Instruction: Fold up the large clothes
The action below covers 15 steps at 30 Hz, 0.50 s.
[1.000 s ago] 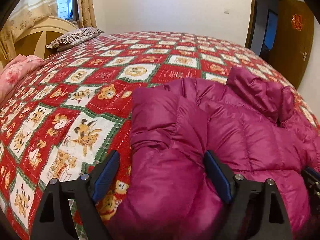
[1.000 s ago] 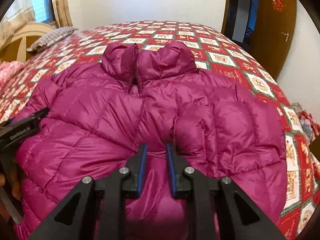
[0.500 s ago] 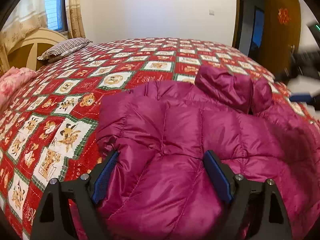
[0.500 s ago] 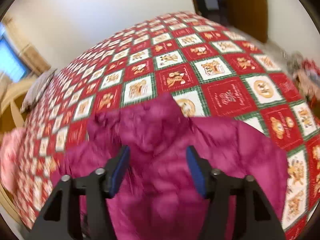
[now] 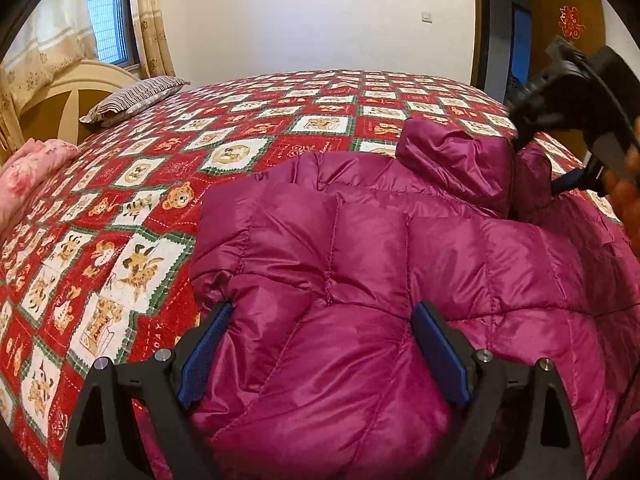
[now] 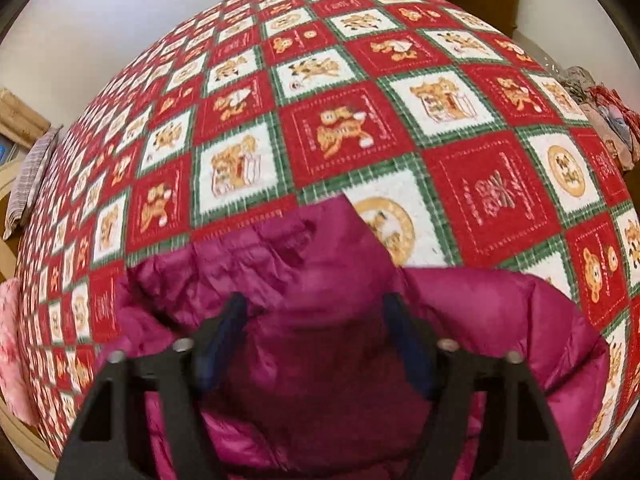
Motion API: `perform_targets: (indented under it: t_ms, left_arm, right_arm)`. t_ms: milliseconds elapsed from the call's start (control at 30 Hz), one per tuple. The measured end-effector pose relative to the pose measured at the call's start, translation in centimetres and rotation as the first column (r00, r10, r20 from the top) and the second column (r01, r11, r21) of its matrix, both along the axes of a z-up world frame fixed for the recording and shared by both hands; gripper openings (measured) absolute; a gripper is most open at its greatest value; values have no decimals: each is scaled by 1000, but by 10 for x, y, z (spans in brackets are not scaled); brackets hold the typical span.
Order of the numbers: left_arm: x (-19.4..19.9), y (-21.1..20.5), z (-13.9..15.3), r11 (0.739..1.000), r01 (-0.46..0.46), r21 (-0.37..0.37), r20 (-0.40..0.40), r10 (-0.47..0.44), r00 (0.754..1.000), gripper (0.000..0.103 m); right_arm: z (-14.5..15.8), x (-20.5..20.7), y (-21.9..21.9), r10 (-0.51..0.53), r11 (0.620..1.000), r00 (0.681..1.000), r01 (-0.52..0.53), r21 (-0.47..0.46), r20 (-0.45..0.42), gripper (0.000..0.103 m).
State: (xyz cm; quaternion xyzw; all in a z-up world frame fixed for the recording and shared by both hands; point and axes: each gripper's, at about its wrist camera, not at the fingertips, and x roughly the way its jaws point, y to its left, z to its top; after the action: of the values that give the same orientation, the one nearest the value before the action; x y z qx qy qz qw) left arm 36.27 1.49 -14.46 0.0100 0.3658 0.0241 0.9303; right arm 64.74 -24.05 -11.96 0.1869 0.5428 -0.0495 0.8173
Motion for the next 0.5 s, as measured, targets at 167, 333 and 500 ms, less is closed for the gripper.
perform_targets:
  t_ms: [167,333,500]
  left_arm:
    - [0,0,0,1000,-1,-6,2,1,1000,91]
    - [0,0,0,1000,-2,-6,3,2,1000,91]
    - [0,2,-1,1000,0,-10,2,0,1000,91]
  right_arm:
    - [11,-38,-22,51,999,998,-51,3,22,21]
    - [14,-75,-40,58,998,998,-57,-22,28,17]
    - [-21,-88,-52,-4,1000,1000,3,28,19,11]
